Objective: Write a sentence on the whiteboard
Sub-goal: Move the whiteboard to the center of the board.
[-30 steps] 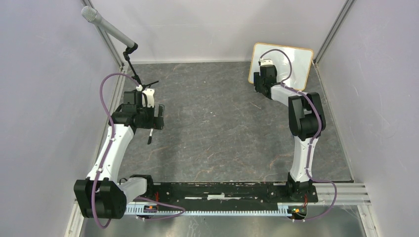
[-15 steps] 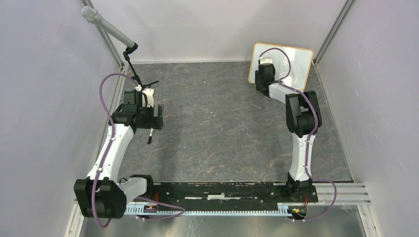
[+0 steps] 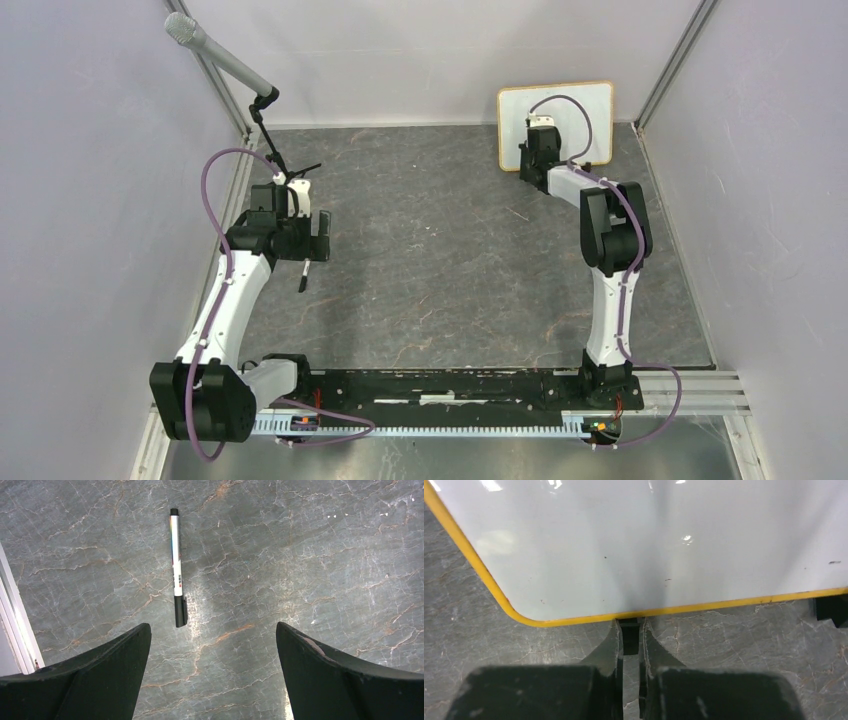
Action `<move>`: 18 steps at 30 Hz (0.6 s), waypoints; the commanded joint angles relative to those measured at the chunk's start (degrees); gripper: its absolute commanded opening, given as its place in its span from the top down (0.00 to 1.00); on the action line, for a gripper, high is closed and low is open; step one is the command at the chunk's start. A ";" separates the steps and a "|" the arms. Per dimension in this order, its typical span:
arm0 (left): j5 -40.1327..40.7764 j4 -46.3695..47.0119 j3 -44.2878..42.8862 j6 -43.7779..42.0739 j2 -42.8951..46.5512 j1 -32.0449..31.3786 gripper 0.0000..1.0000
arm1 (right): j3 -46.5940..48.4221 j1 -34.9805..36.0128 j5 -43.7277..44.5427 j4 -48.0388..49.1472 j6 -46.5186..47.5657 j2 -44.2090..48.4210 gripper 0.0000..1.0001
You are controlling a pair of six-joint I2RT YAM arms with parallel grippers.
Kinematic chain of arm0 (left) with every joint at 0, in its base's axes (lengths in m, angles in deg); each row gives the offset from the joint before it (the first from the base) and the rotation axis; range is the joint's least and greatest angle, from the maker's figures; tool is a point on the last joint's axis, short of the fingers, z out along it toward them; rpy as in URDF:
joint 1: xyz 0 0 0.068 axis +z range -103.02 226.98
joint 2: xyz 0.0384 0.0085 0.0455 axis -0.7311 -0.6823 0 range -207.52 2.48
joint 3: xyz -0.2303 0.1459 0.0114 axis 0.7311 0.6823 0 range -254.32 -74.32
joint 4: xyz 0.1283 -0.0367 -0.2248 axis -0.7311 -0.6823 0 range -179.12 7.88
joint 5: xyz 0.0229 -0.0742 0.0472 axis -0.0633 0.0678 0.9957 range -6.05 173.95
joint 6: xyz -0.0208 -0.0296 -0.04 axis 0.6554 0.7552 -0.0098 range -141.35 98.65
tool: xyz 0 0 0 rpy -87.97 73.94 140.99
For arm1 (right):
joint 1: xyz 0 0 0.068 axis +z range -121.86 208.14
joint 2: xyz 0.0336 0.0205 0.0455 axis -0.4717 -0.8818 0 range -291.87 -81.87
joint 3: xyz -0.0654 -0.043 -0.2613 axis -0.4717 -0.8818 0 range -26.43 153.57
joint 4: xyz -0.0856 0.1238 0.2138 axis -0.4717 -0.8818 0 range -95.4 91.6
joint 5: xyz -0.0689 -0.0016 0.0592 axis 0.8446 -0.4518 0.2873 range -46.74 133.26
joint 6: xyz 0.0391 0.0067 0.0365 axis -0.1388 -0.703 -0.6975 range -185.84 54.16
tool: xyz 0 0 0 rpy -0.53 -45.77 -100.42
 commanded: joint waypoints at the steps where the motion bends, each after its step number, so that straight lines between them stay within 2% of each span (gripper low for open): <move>1: 0.99 2.02 -2.01 2.10 0.48 -0.15 0.00 | -3.07 -1.16 -4.47 -2.13 2.78 4.38 1.00; 12: 0.56 2.05 -2.01 2.10 1.23 -0.18 0.00 | -24.53 -0.87 -14.79 -1.60 7.07 21.99 1.00; 18: 0.45 2.02 -1.90 2.11 1.75 -0.17 0.00 | -36.26 2.17 -19.61 -1.70 8.29 31.54 1.00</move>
